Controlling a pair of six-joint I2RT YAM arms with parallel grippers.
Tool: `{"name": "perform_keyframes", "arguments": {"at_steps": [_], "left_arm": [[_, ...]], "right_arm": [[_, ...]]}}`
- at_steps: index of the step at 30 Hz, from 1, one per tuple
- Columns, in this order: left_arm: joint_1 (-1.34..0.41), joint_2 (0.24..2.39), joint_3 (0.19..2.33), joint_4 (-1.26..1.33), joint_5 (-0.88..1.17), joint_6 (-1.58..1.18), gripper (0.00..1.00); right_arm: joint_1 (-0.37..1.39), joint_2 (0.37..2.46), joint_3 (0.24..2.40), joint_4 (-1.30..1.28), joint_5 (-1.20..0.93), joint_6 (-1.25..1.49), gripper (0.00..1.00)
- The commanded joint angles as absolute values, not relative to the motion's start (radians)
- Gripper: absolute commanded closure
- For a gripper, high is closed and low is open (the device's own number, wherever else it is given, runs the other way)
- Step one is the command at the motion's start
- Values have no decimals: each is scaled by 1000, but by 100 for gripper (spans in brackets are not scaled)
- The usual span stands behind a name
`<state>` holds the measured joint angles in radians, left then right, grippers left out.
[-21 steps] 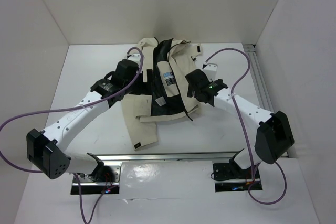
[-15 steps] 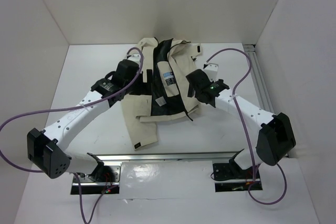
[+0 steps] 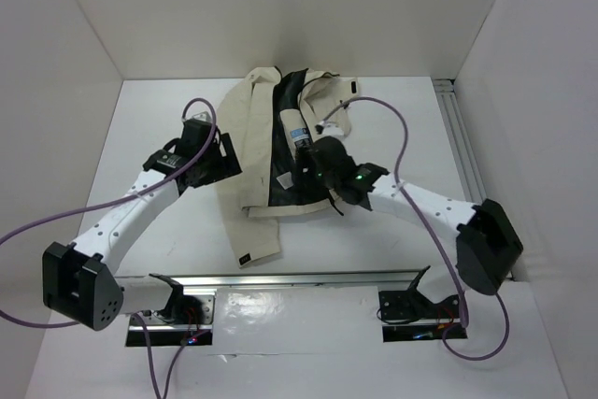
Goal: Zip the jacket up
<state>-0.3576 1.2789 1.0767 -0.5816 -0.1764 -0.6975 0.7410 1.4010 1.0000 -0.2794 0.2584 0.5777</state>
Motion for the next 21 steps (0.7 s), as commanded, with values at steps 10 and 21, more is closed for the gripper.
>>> {"name": "perform_keyframes", "arguments": {"at_steps": [10, 21], "left_arm": [[-241, 1169, 1054, -565, -78, -735, 12], [-232, 1170, 1045, -555, -46, -726, 11]], "right_arm": [[940, 1758, 1199, -28, 126, 635, 30], [908, 1836, 1200, 14, 55, 663, 32]]}}
